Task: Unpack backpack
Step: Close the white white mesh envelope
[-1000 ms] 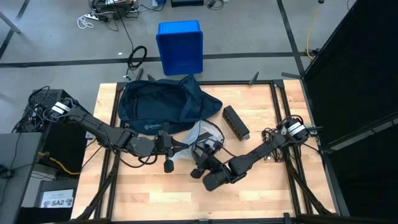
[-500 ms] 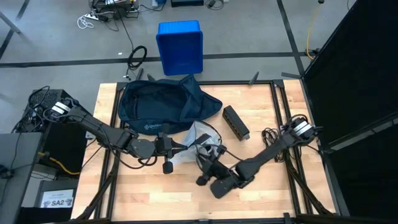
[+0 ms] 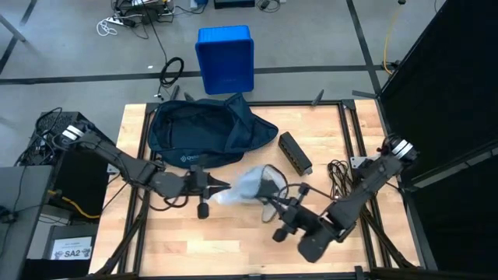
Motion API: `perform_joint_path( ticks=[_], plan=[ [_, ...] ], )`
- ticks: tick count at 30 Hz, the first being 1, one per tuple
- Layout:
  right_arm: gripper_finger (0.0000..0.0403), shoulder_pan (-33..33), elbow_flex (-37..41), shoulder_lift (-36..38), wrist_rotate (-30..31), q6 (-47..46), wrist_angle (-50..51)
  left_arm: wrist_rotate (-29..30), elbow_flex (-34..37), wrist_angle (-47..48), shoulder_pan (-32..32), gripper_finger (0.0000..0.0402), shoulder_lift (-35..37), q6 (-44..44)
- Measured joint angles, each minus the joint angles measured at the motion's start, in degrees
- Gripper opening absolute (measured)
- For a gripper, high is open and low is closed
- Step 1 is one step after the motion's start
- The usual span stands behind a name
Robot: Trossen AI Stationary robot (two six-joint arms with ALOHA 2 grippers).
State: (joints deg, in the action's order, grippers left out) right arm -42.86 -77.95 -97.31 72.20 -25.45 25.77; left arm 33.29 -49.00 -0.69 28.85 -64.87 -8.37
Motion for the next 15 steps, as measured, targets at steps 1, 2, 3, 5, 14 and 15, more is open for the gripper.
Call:
perform_joint_path(
  ticks=[1,2,3,5,14,15],
  plan=[
    [0.0,-0.42,0.0,0.32,0.02,-1.2,1.75,0.88,-0.06,-0.02,0.73,0.0,0.9,0.47],
    [0.0,-0.79,0.0,0.61,-0.02,-2.39,3.26,2.19,-0.06,0.17,1.46,0.0,1.73,0.73],
    [0.0,-1.07,0.0,0.97,-0.01,-3.45,4.64,3.36,-0.06,0.48,2.07,0.0,2.61,1.09],
    [0.0,-1.48,0.0,1.57,0.06,-5.49,6.61,4.78,-0.06,0.64,3.08,0.0,4.4,1.98],
    [0.0,0.92,0.0,1.61,-3.96,-5.15,6.82,-0.44,-0.06,-1.14,4.34,0.0,1.93,2.61],
    [0.0,1.36,0.0,1.61,-4.49,-4.35,6.44,-1.5,-0.06,-2.15,4.37,0.0,0.71,2.81]
  ],
)
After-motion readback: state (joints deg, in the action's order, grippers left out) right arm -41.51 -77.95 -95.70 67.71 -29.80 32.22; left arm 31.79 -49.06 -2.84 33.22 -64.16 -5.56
